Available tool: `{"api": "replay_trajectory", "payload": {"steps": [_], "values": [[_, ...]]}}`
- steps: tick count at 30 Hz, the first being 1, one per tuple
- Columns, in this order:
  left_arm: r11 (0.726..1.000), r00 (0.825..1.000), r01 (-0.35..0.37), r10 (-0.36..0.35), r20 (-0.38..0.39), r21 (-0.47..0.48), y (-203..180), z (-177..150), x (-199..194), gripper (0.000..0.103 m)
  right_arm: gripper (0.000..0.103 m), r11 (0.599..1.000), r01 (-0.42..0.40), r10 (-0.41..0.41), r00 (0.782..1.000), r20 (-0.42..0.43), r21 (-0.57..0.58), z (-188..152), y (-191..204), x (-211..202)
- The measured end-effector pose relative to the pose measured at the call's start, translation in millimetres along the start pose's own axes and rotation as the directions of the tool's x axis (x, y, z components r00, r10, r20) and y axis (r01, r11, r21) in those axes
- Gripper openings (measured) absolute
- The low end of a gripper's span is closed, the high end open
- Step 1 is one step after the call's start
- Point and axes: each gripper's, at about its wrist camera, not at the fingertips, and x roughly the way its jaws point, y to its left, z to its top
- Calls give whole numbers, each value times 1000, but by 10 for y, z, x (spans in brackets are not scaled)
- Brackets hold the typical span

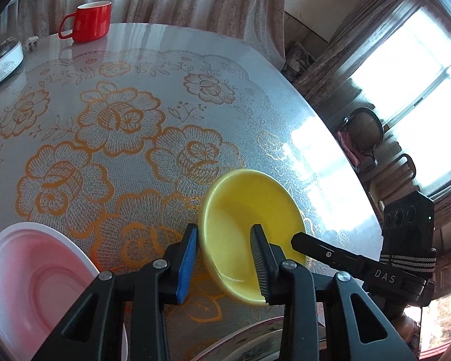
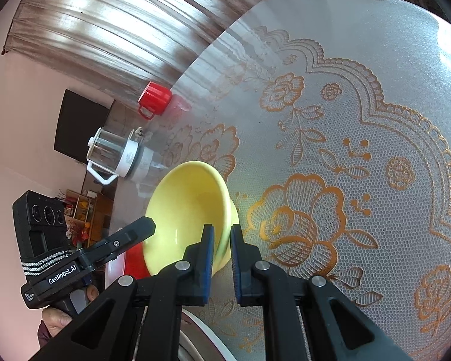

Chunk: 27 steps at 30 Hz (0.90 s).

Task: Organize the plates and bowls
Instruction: 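Grip the rim of the yellow bowl with the right gripper, then lift the yellow bowl and carry it over the steel bowl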

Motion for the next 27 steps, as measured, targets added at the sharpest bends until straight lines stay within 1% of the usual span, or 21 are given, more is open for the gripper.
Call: {"api": "replay_trajectory", "payload": {"steps": [1,2,4,5,6,11,15,17,22,27], "values": [[1000,1000,-2,2,1,-2,6,-5,-7,33,10,1000,-1,1,1000,-2,1,-4,-3,1],[1000,1000,-11,11,2,-5,11,-7,-10,29,10,1000,2,-2,1000,-2,-2,-11,1,2],[999,999,-45,45,-2,-9,18,-21,-19,19,9,1000,3,-3,1000,-1,-5,-26,3,-9],[998,998,-67,67,-5,-10,21,-32,-18,12,9,1000,0,0,1000,-2,-2,-30,-3,-17],[997,997,-82,82,-6,-12,25,-48,-18,8,9,1000,-1,1,1000,-1,-1,-35,-6,-26],[998,998,-61,61,18,-22,-17,-123,-106,8,9,1000,-4,4,1000,8,6,-55,-19,-89],[997,996,-75,76,41,-13,-117,-136,-230,8,9,1000,-13,13,1000,28,-7,-64,24,-206],[996,995,-86,86,59,-12,-157,-146,-305,8,9,1000,-20,21,999,40,-17,-72,71,-275],[997,991,-77,77,107,-3,-221,-214,-521,8,9,998,-47,50,997,66,-39,-110,202,-444],[997,985,-83,80,153,11,-294,-356,-756,8,9,995,-64,71,994,83,-79,-193,349,-590]]}}
